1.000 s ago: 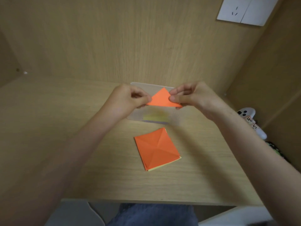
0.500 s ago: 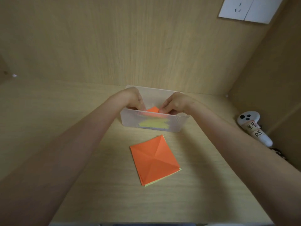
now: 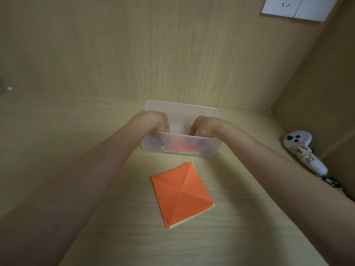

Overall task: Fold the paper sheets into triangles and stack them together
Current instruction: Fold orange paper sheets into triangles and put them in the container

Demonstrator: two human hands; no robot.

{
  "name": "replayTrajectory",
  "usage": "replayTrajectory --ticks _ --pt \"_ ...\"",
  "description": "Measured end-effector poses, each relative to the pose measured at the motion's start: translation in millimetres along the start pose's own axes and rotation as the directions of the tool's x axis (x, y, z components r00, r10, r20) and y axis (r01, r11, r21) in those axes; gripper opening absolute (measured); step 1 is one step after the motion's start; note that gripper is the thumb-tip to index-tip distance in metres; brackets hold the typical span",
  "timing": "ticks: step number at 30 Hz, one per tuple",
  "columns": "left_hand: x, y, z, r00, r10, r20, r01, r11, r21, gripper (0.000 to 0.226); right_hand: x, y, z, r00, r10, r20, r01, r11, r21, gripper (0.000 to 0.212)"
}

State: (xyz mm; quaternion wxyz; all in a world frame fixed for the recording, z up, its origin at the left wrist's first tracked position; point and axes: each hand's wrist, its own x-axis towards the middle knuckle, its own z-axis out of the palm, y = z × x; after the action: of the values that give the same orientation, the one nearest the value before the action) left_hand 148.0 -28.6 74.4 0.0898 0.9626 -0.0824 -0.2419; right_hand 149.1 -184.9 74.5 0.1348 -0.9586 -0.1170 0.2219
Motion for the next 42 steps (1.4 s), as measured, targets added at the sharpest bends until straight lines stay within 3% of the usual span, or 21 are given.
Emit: replayTrajectory --ticks 12,18,30,42 --pt "10.1 -3.7 2.6 1.000 0.027 -0.005 -0.028 1.000 -0.013 0.020 2.6 1.6 1.3 0.999 -0.051 0.015 0.052 0.993 -0.107 0.023" --pt "13.1 -8.7 5.8 0.997 0.067 0.034 -0.062 0.988 -0.142 0.026 5.3 1.2 2.9 0.999 -0.044 0.029 0.047 0.994 -0.099 0.021" --pt "10.5 -7.8 8.2 0.995 0.094 -0.036 -0.099 0.976 -0.193 0.016 10.3 5.1 7.7 0.992 -0.123 -0.007 0.123 0.992 0.001 0.015" --pt "15.9 -6.1 12.7 0.993 0.113 -0.033 -0.118 0.972 -0.204 0.021 15.5 3.8 8.5 0.991 -0.132 0.006 0.132 0.991 -0.035 0.012"
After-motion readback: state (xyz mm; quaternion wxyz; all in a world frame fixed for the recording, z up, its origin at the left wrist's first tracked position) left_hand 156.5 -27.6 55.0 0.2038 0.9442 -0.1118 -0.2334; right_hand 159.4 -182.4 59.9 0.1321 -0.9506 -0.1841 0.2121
